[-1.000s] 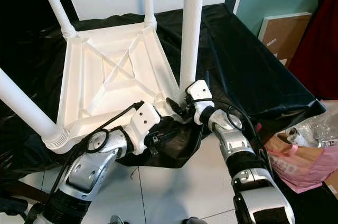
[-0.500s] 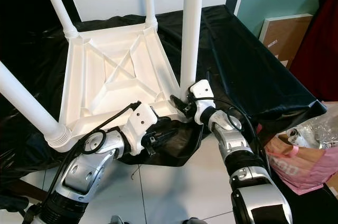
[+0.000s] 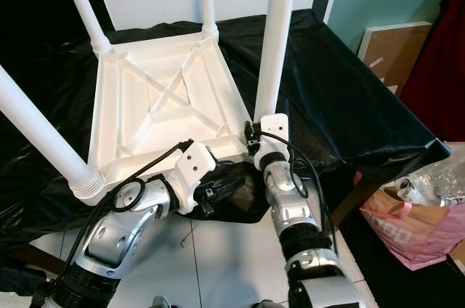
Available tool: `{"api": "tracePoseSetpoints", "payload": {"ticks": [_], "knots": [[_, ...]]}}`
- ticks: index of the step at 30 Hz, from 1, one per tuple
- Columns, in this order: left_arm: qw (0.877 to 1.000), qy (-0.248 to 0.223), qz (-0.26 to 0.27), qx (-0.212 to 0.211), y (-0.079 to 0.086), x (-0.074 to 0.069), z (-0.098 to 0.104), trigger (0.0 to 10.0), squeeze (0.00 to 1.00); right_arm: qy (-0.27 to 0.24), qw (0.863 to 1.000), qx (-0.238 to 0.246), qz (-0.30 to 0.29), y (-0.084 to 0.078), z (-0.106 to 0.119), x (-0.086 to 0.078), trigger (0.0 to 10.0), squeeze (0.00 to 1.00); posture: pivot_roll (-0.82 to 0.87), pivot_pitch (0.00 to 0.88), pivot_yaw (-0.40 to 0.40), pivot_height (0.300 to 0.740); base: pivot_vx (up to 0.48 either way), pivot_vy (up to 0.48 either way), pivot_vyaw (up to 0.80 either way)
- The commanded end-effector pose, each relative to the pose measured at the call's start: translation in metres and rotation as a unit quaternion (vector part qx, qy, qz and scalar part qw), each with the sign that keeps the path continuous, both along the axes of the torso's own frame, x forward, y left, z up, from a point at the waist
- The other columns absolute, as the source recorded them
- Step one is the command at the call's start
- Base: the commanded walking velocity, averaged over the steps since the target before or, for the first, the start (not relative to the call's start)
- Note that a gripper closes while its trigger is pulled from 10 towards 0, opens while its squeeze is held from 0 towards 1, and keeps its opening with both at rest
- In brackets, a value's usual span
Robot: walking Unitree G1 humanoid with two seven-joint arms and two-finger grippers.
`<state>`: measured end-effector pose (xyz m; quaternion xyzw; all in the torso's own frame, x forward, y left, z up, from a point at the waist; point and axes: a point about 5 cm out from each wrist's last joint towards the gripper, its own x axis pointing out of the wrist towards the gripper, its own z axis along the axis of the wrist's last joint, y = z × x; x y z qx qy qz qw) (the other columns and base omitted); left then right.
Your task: Building children table
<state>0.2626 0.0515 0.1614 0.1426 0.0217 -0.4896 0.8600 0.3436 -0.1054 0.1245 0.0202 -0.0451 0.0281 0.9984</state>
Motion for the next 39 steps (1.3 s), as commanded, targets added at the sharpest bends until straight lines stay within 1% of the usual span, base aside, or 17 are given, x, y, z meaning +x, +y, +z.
{"api": "tracePoseSetpoints", "payload": {"ticks": [1, 3, 11, 12, 14, 15, 16, 17, 25, 26, 27, 28, 30, 32, 33, 36, 39], "knots": [[1.0, -0.001, 0.023, -0.003, 0.0, 0.0, -0.001, 10.0, 0.0, 0.048, 0.998, 0.017, -0.022, -0.002, -0.021, -0.006, 10.0, 0.0, 0.0, 0.101, 0.018, 0.74, 0.0, 0.0, 0.0], [1.0, 0.0, 0.02, -0.004, -0.002, 0.0, -0.001, 10.0, 0.0, 0.025, 0.999, 0.029, -0.003, 0.007, -0.011, -0.006, 10.0, 0.0, -0.01, 0.105, 0.02, 0.74, 0.0, 0.0, 0.0], [1.0, -0.001, 0.021, -0.007, -0.003, 0.002, 0.0, 10.0, 0.0, -0.006, 1.0, 0.03, -0.001, 0.003, 0.002, -0.005, 10.0, 0.0, -0.01, 0.11, 0.011, 0.74, 0.0, 0.0, 0.0], [1.0, -0.002, 0.023, -0.008, -0.003, 0.002, 0.0, 10.0, 0.0, -0.013, 0.999, 0.028, 0.007, 0.004, 0.004, -0.006, 10.0, 0.44, -0.01, 0.109, 0.01, 0.74, 0.0, 0.0, 0.0], [1.0, -0.002, 0.023, -0.008, -0.003, 0.002, 0.0, 10.0, 0.0, -0.013, 0.999, 0.028, 0.007, 0.004, 0.004, -0.006, 10.0, 0.44, -0.01, 0.109, 0.01, 0.74, 0.0, 0.0, 0.0], [1.0, -0.002, 0.024, -0.009, -0.003, 0.002, 0.0, 10.0, 0.0, -0.018, 0.999, 0.028, 0.013, 0.005, 0.006, -0.007, 10.0, 0.83, -0.01, 0.113, 0.006, 0.74, 0.0, 0.0, 0.0], [1.0, -0.002, 0.024, -0.009, -0.003, 0.002, 0.0, 10.0, 0.0, -0.018, 0.999, 0.028, 0.013, 0.005, 0.006, -0.007, 10.0, 0.83, -0.01, 0.113, 0.006, 0.74, 0.0, 0.0, 0.0], [1.0, -0.004, 0.028, -0.012, -0.003, 0.003, 0.001, 10.0, 0.0, -0.034, 0.998, 0.035, 0.028, 0.007, 0.01, -0.009, 10.0, 1.0, -0.01, 0.112, 0.001, 0.74, 0.0, 0.0, 0.0], [0.999, -0.01, 0.042, -0.023, -0.002, 0.005, 0.004, 10.0, 0.0, -0.074, 0.994, 0.047, 0.067, 0.007, 0.023, -0.014, 10.0, 1.0, -0.01, 0.114, -0.01, 0.74, 0.0, 0.0, 0.0], [0.999, -0.011, 0.044, -0.025, -0.002, 0.004, 0.005, 10.0, 0.0, -0.078, 0.992, 0.043, 0.085, 0.005, 0.024, -0.015, 10.0, 0.25, 0.0, 0.11, -0.015, 0.74, 0.0, 0.0, 0.0], [0.999, -0.011, 0.044, -0.025, -0.002, 0.004, 0.005, 10.0, 0.0, -0.078, 0.992, 0.043, 0.085, 0.005, 0.024, -0.015, 10.0, 0.25, 0.0, 0.11, -0.015, 0.74, 0.0, 0.0, 0.0], [0.999, -0.011, 0.044, -0.026, -0.001, 0.003, 0.005, 10.0, 0.0, -0.08, 0.99, 0.036, 0.107, 0.002, 0.024, -0.017, 10.0, 0.0, 0.0, 0.107, -0.015, 0.74, 0.0, 0.0, 0.0], [0.999, -0.011, 0.044, -0.026, -0.001, 0.003, 0.005, 10.0, 0.0, -0.08, 0.99, 0.036, 0.107, 0.002, 0.024, -0.017, 10.0, 0.0, 0.0, 0.107, -0.015, 0.74, 0.0, 0.0, 0.0], [0.999, -0.008, 0.041, -0.025, 0.0, 0.001, 0.003, 10.0, 0.0, -0.075, 0.987, 0.014, 0.139, -0.007, 0.021, -0.019, 10.0, 0.0, 0.0, 0.106, -0.014, 0.74, 0.0, 0.0, 0.0], [0.999, -0.008, 0.041, -0.025, 0.0, 0.001, 0.003, 10.0, 0.0, -0.075, 0.987, 0.014, 0.139, -0.007, 0.021, -0.019, 10.0, 0.0, 0.0, 0.106, -0.014, 0.74, 0.0, 0.0, 0.0], [0.999, -0.005, 0.038, -0.021, 0.001, -0.001, 0.001, 10.0, 0.0, -0.064, 0.982, -0.022, 0.176, -0.021, 0.016, -0.017, 10.0, 0.0, 0.0, 0.098, -0.013, 0.74, 0.0, 0.0, 0.0], [0.999, -0.005, 0.035, -0.021, 0.001, -0.001, 0.001, 10.0, 0.0, -0.056, 0.975, -0.038, 0.211, -0.025, 0.016, -0.015, 10.0, 0.0, 0.0, 0.098, -0.013, 0.74, 0.0, 0.0, 0.0]]}}
